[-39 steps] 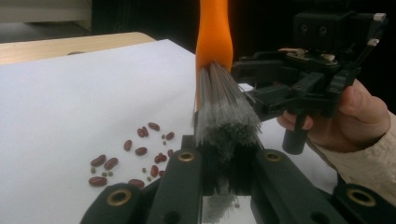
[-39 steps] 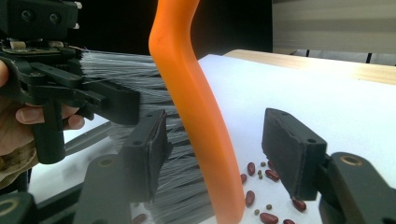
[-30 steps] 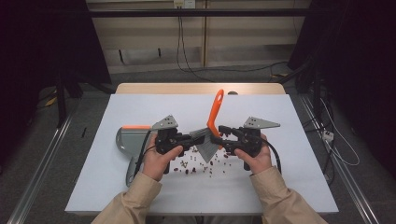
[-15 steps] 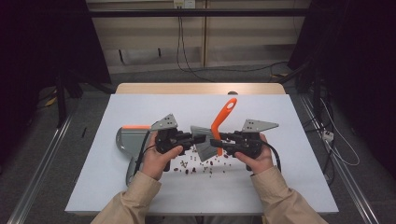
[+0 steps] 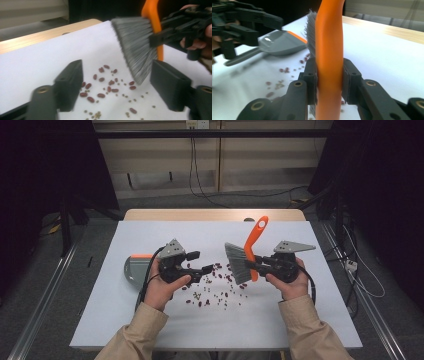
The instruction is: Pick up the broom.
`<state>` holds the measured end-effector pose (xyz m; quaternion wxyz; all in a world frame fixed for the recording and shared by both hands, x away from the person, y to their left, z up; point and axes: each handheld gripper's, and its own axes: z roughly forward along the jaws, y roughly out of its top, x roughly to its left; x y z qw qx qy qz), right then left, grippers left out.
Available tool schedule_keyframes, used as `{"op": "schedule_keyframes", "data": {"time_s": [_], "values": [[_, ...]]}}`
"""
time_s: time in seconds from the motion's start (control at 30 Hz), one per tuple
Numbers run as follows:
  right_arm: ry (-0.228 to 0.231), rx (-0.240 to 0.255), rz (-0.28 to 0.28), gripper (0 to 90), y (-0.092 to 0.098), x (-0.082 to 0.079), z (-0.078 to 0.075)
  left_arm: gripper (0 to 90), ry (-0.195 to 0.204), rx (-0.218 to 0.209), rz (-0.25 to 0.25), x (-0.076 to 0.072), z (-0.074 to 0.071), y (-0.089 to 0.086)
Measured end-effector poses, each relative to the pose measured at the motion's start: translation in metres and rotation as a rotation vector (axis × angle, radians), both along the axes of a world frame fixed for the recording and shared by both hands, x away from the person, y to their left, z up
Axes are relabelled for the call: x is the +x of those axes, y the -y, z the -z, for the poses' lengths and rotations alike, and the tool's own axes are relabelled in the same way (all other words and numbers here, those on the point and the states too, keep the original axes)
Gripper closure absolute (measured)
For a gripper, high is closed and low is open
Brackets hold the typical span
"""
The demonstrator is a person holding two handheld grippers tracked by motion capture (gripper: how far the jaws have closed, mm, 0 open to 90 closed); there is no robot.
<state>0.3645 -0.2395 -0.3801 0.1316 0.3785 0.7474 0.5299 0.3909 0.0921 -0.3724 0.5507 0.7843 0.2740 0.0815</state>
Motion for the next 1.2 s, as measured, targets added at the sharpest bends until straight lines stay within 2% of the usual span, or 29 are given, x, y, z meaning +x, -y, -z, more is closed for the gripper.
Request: {"op": "schedule_keyframes", "data": {"time_s": [0.07,0.2,0.3,0.37,0.53,0.63,0.7,0.8,0.9,1.0,1.1,1.2], "values": [[-0.007,-0.006,0.034,69.7,0.006,0.001,-0.001,24.3,0.010,0.003,-0.005,0.000,0.000,-0.003],[-0.019,-0.009,0.085,69.7,0.018,0.003,-0.001,20.1,0.027,0.040,-0.023,0.000,-0.001,-0.011],[-0.024,-0.029,0.119,69.7,0.025,0.004,0.000,19.1,0.032,0.040,-0.051,0.000,0.000,-0.019],[-0.018,-0.062,0.146,69.7,0.029,0.003,-0.001,17.7,0.036,0.042,-0.070,-0.001,0.000,-0.026],[-0.042,-0.128,0.211,69.8,0.041,0.004,-0.002,16.8,0.038,0.045,-0.094,0.000,0.002,-0.040],[-0.067,-0.149,0.250,69.8,0.049,0.005,-0.001,16.8,0.037,0.056,-0.103,0.000,0.003,-0.048],[-0.084,-0.166,0.268,69.8,0.053,0.007,0.000,16.8,0.041,0.049,-0.109,0.000,0.004,-0.053],[-0.111,-0.242,0.298,69.8,0.053,0.011,0.002,16.8,0.044,0.053,-0.121,-0.001,0.005,-0.061],[-0.135,-0.283,0.318,69.7,0.051,0.018,0.006,16.8,0.033,0.041,-0.133,-0.002,0.008,-0.068],[-0.150,-0.274,0.322,70.2,0.047,0.027,0.014,16.8,0.028,0.039,-0.150,-0.001,0.010,-0.072],[-0.160,-0.215,0.315,70.3,0.043,0.036,0.023,16.4,0.026,0.042,-0.157,0.000,0.012,-0.074],[-0.143,-0.215,0.319,70.0,0.038,0.043,0.028,16.0,0.024,0.043,-0.156,0.000,0.012,-0.073]]}}
